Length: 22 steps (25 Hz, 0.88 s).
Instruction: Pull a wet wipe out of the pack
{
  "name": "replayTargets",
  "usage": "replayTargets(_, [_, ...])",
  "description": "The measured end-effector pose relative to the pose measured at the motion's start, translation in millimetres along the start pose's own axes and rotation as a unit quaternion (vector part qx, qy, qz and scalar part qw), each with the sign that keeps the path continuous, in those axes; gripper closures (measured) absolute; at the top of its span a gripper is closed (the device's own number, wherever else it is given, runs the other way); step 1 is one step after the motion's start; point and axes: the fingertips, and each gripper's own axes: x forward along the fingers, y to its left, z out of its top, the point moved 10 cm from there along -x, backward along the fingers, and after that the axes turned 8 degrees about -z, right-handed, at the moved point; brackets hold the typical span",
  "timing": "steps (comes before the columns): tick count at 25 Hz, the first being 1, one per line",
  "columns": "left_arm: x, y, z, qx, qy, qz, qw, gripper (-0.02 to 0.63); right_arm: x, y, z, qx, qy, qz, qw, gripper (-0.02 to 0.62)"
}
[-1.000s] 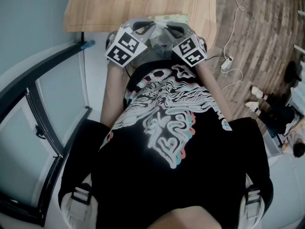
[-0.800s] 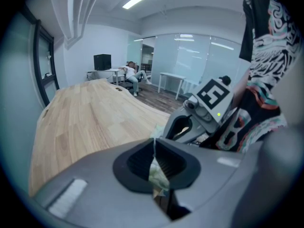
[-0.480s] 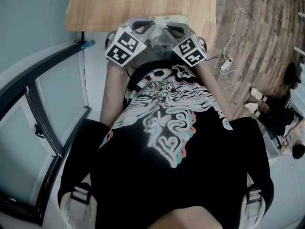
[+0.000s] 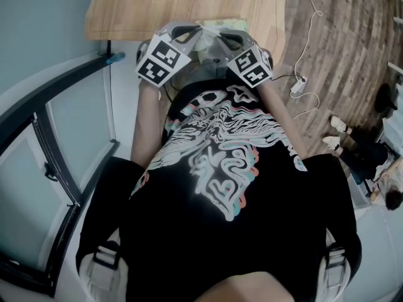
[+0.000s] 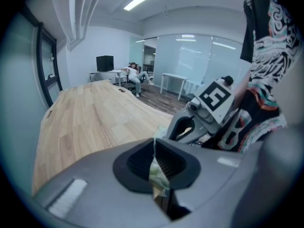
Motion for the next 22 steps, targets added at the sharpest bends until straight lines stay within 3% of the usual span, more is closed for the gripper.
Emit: replayTargets(22, [-14,2,1,-0.014,-0.022,0.025,0.9994,0.609,-4,2,-9,0.012,0.003,-0.009,1.000,0.572])
